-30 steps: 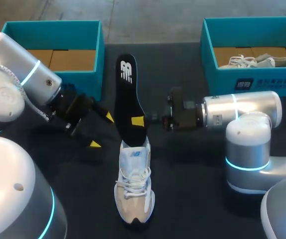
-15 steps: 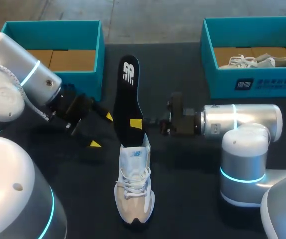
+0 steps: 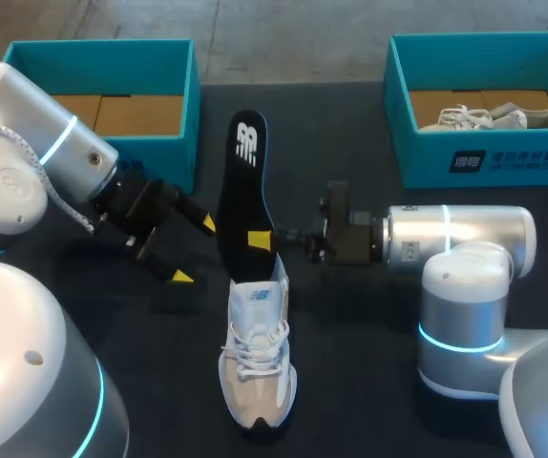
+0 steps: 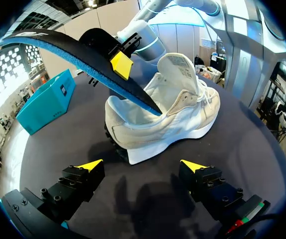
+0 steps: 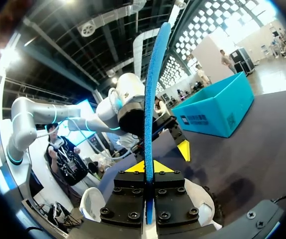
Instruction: Take the shoe out of the shoebox, open the shoe tongue, remove and reinsert the insole, then place the shoe into the shoebox
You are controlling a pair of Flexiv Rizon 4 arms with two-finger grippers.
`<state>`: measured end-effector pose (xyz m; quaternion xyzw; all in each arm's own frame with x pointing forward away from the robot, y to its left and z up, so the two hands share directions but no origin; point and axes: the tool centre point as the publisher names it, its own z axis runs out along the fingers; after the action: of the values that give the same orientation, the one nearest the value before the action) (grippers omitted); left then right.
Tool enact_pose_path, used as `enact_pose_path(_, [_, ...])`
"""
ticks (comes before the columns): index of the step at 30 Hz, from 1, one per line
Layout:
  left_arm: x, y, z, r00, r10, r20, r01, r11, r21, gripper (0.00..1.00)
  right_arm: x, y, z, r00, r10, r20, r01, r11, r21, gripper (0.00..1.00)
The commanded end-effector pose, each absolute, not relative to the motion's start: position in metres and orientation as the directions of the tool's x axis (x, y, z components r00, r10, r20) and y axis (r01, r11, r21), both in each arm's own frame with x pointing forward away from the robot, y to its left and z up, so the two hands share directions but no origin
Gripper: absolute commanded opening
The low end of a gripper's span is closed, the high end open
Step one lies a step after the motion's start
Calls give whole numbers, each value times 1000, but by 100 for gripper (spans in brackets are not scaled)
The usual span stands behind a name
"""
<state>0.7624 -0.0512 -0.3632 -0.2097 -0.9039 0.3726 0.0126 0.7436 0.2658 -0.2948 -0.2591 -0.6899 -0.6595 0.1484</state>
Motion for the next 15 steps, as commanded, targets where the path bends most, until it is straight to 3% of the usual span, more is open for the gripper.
enact_pose_path(1, [762,-51,-362,-911,389,-132,370,637,-676,100,741,267,-297,-819,166,549,556,-7,831,0])
enact_pose_path(15, [762,-51,-362,-911,389,-132,370,637,-676,100,737,260,-300,-814,172,555,562,-8,827,0])
